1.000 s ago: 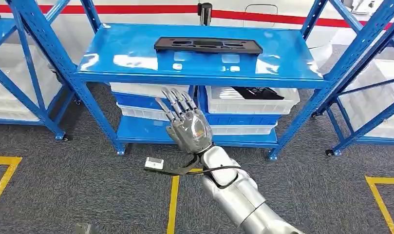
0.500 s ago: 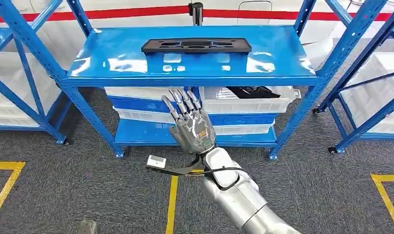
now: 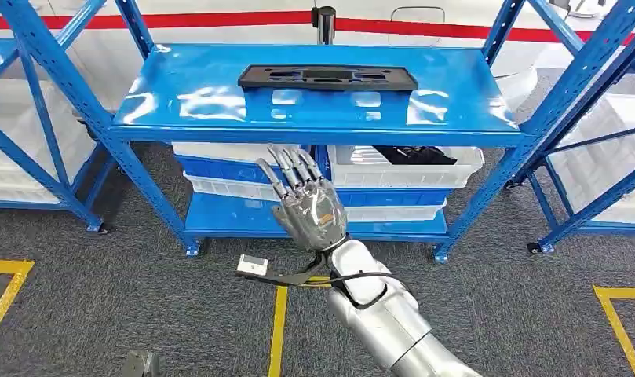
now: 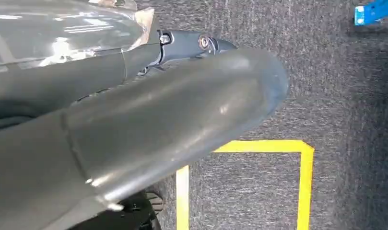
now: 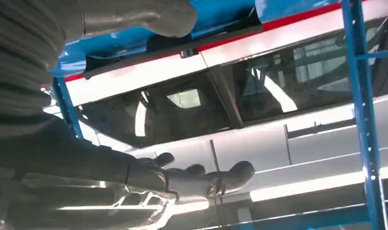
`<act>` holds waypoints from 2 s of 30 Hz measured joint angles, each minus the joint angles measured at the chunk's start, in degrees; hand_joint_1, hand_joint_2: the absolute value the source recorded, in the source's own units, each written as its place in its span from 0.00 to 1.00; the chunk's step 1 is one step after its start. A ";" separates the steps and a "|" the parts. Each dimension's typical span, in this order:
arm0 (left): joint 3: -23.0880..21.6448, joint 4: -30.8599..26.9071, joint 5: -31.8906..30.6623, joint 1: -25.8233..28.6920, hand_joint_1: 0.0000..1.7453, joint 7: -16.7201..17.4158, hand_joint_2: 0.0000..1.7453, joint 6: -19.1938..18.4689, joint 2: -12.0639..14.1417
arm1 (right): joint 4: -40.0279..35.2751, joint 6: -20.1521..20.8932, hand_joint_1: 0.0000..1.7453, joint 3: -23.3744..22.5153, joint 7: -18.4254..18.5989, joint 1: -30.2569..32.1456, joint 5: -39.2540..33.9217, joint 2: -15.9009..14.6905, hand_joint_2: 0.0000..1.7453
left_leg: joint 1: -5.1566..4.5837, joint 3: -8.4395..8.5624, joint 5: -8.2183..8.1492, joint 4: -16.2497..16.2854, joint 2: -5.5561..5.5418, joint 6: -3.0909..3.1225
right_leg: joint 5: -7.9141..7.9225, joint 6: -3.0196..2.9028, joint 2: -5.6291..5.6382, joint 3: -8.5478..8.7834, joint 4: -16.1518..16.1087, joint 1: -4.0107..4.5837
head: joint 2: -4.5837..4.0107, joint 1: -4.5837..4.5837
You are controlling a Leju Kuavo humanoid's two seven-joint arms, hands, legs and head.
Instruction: Take the parts from the cabinet and place them on the table.
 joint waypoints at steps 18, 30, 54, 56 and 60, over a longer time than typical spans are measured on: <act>1.36 -0.42 -0.11 -1.73 0.00 0.44 0.00 -1.75 -0.22 | 3.61 1.84 0.00 -1.11 -0.33 -3.69 -0.96 0.55 1.00 | 0.88 -9.75 -7.88 18.93 -0.06 -3.78 | 5.73 -1.32 0.07 4.68 -10.92 -0.67 | 0.00 -0.57; 1.42 -0.83 -1.01 -3.19 0.00 -0.07 0.00 -2.03 -0.28 | 4.07 1.92 0.00 -1.07 -0.59 -4.48 -1.05 0.81 1.00 | 0.33 -1.10 0.30 0.61 -0.05 -0.54 | 0.59 0.76 -0.08 2.06 -3.17 -0.16 | 0.00 -0.37; 3.15 -0.96 -1.16 -1.50 0.00 -0.52 0.00 -2.62 -0.55 | 4.87 3.34 0.00 -0.55 -1.42 -4.51 -2.51 1.25 1.00 | 1.21 -1.59 0.71 0.85 -0.03 -3.77 | 4.53 0.00 0.35 6.28 -11.32 0.28 | 0.00 -0.79; 3.23 -0.96 -1.20 -1.35 0.00 -0.48 0.00 -2.62 -0.59 | 4.87 3.34 0.00 -0.50 -1.00 -4.39 -2.45 1.18 1.00 | 0.75 -1.80 0.50 1.10 -0.05 -2.89 | 4.50 0.49 0.31 6.31 -11.70 0.02 | 0.00 -0.66; 3.28 -1.11 -1.27 -1.36 0.00 -0.44 0.00 -2.62 -0.74 | 4.70 3.26 0.00 -0.48 -0.52 -4.48 -2.29 1.09 1.00 | 0.69 -0.42 0.43 0.06 0.06 -0.86 | 2.10 0.93 0.03 3.88 -6.40 -0.10 | 0.00 -0.35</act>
